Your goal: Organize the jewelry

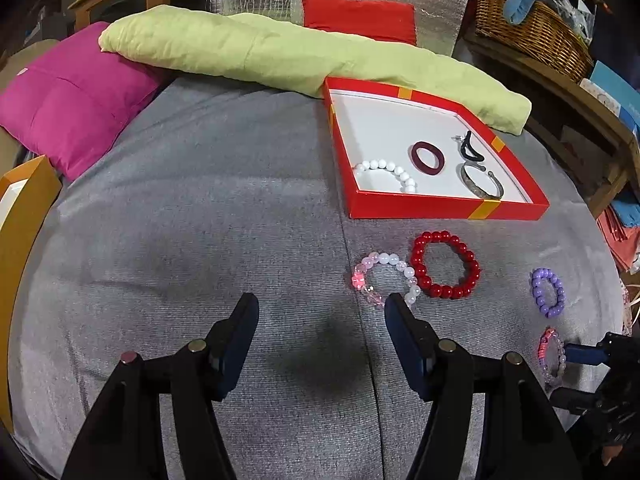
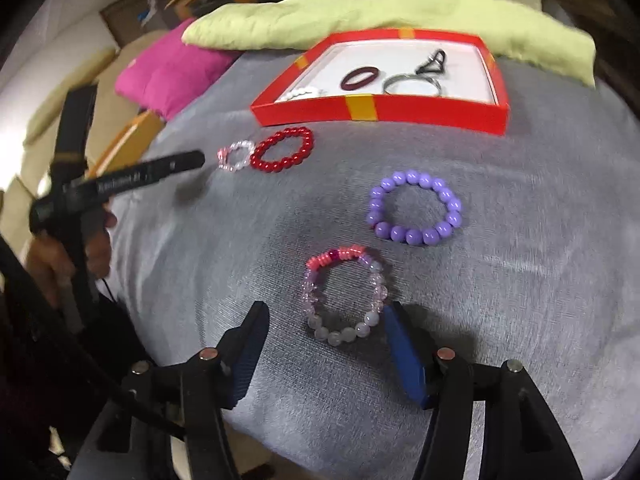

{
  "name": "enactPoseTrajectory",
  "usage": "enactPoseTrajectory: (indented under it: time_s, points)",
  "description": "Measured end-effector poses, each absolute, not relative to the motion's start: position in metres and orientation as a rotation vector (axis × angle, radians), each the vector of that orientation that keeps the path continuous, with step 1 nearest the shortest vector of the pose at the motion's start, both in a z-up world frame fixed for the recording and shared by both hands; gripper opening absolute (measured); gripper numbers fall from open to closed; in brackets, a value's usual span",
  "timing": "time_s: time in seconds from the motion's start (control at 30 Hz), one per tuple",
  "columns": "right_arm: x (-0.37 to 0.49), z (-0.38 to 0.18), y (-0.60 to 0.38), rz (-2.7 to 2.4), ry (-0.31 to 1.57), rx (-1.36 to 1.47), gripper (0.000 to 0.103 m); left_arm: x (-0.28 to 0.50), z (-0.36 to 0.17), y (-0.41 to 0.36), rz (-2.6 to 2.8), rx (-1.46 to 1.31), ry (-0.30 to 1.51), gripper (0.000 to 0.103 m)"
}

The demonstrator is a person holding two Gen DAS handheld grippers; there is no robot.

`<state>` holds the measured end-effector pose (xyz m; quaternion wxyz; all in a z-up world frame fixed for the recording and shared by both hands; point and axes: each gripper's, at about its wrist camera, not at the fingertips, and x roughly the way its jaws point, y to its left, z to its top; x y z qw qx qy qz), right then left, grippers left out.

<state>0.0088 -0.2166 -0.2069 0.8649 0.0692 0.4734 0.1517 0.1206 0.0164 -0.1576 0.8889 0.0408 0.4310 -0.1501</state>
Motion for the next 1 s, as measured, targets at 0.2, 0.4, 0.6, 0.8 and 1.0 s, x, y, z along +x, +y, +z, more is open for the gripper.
enactPoseTrajectory:
  time_s: [0.2,0.4,0.6,0.8,1.0]
  points:
    - [0.011,-0.197,-0.233,0.308,0.951,0.184,0.064,0.120,-0.156,0.012,-0.293,0.120,0.872,0.066]
    - [0.009,-0.184,-0.259,0.254,0.862,0.301,0.064,0.116,-0.147,0.008,-0.251,0.153,0.803,0.066]
    - [0.016,-0.186,-0.272,0.183,0.861,0.373,0.064,0.115,-0.141,0.006,-0.234,0.174,0.767,0.066]
    - [0.025,-0.196,-0.265,0.179,0.921,0.354,0.033,0.116,-0.140,0.006,-0.238,0.183,0.760,0.066]
    - [0.028,-0.206,-0.251,0.180,0.971,0.272,0.034,0.116,-0.141,0.007,-0.280,0.131,0.778,0.066]
